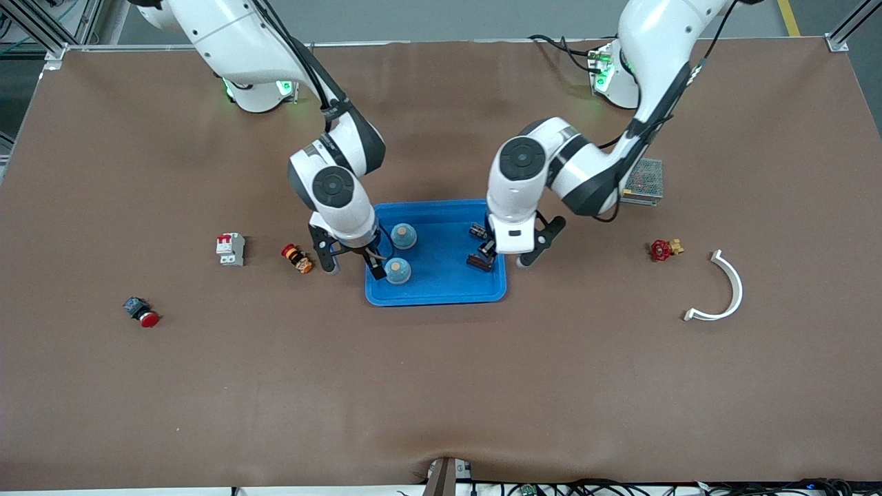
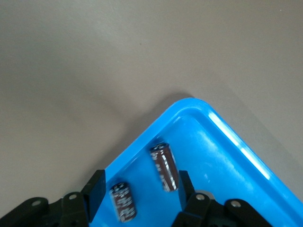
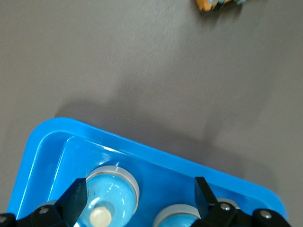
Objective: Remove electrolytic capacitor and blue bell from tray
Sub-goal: 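Grasp the black capacitor with the left gripper while the right gripper grasps the bell, then lift the capacitor out with the left gripper while the right gripper carries the bell, then lower the capacitor beside the red valve while the right gripper sets the bell down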
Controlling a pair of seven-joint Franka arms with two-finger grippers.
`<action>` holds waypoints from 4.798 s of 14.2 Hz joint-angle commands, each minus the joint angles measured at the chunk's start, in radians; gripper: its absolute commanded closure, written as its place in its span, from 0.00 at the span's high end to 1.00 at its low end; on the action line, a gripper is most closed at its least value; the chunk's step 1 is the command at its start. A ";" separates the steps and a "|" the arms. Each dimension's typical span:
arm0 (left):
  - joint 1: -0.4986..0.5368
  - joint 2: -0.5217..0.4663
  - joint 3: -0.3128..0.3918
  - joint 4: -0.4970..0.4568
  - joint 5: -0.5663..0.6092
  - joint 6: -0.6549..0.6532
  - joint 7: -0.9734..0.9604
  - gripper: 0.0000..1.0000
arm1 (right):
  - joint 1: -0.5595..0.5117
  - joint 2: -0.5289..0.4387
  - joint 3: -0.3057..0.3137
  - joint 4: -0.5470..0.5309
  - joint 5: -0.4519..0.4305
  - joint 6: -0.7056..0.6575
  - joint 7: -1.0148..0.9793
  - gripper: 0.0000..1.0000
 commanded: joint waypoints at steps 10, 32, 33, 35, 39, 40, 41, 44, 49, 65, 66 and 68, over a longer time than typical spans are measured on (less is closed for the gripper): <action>-0.075 0.239 0.008 0.168 0.064 -0.003 -0.087 0.50 | 0.022 0.134 -0.009 0.166 -0.049 -0.001 0.105 1.00; 0.167 -0.066 -0.082 -0.021 0.022 -0.239 0.176 0.00 | 0.036 0.136 -0.003 0.196 -0.052 -0.020 0.004 0.00; 0.228 -0.086 -0.123 -0.061 0.024 -0.239 0.190 0.00 | 0.029 0.126 -0.001 0.216 -0.049 -0.078 -0.057 0.00; 0.333 -0.123 -0.203 -0.123 0.024 -0.241 0.236 0.00 | -0.009 0.125 0.017 0.303 -0.013 -0.238 -0.218 0.00; 0.437 -0.167 -0.234 -0.209 0.024 -0.241 0.327 0.00 | -0.136 0.050 0.017 0.353 0.136 -0.447 -0.728 0.00; 0.448 -0.167 -0.234 -0.218 0.024 -0.241 0.336 0.00 | -0.152 0.036 0.017 0.351 0.136 -0.487 -0.805 0.00; 0.466 -0.167 -0.234 -0.229 0.024 -0.239 0.354 0.00 | -0.168 0.018 0.013 0.342 0.132 -0.495 -0.875 0.00; 0.525 -0.167 -0.237 -0.253 0.024 -0.239 0.400 0.00 | -0.239 -0.044 0.011 0.269 0.124 -0.489 -1.097 0.00; 0.629 -0.161 -0.240 -0.306 0.024 -0.227 0.485 0.00 | -0.309 -0.153 0.008 0.007 0.024 -0.244 -1.339 0.00; 0.787 -0.128 -0.236 -0.480 0.105 -0.086 0.508 0.00 | -0.515 -0.141 0.011 -0.259 0.024 0.156 -1.750 0.00; 0.789 -0.117 -0.234 -0.480 0.105 -0.077 0.508 0.00 | -0.515 -0.135 0.011 -0.271 0.026 0.186 -1.750 0.00; 0.790 -0.097 -0.234 -0.480 0.105 -0.057 0.506 0.00 | -0.517 -0.118 0.011 -0.291 0.026 0.246 -1.750 0.00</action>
